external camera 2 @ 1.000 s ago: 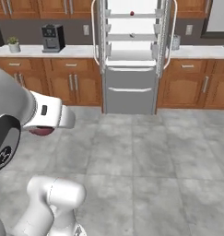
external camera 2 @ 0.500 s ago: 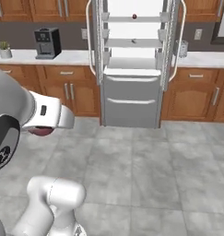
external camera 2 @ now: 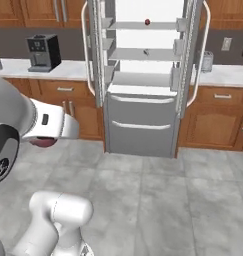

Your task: Transport the fish and onion to the fridge. Place the fish on the rack containing meat and place the onion on the rack containing the vegetable, ensuring meats and vegetables are on different racks.

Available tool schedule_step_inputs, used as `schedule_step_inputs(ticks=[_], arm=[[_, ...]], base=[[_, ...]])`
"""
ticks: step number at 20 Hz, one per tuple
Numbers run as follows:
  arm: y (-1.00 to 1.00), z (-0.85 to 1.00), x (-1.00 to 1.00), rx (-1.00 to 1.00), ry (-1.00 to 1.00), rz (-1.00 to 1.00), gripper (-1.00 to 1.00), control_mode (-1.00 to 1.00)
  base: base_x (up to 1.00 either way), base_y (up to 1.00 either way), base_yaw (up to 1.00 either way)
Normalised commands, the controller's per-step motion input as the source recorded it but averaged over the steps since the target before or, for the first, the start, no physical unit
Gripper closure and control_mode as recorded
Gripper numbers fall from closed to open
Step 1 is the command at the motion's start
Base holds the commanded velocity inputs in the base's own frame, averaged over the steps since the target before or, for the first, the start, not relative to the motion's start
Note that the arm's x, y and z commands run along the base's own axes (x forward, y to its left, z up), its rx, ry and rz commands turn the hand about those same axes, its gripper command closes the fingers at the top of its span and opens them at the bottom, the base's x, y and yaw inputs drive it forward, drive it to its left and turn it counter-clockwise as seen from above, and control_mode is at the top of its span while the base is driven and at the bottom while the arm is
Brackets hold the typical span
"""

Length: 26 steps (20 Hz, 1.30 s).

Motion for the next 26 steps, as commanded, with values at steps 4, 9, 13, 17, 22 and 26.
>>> schedule_step_inputs(ticks=[4,9,13,17,22,26], arm=[[0.00,0.00,0.00,0.00,0.00,0.00,1.00,1.00],[0.00,0.00,0.00,0.00,0.00,0.00,1.00,1.00],[0.00,0.00,0.00,0.00,0.00,0.00,1.00,1.00],[0.00,0.00,0.00,0.00,0.00,0.00,1.00,1.00],[0.00,0.00,0.00,0.00,0.00,0.00,1.00,1.00],[0.00,0.00,0.00,0.00,0.00,0.00,1.00,1.00]], base=[[1.00,-0.63,0.08],[1.00,0.05,0.00],[1.00,0.06,0.00],[1.00,0.00,0.00],[1.00,0.02,0.00],[1.00,0.01,0.00]])
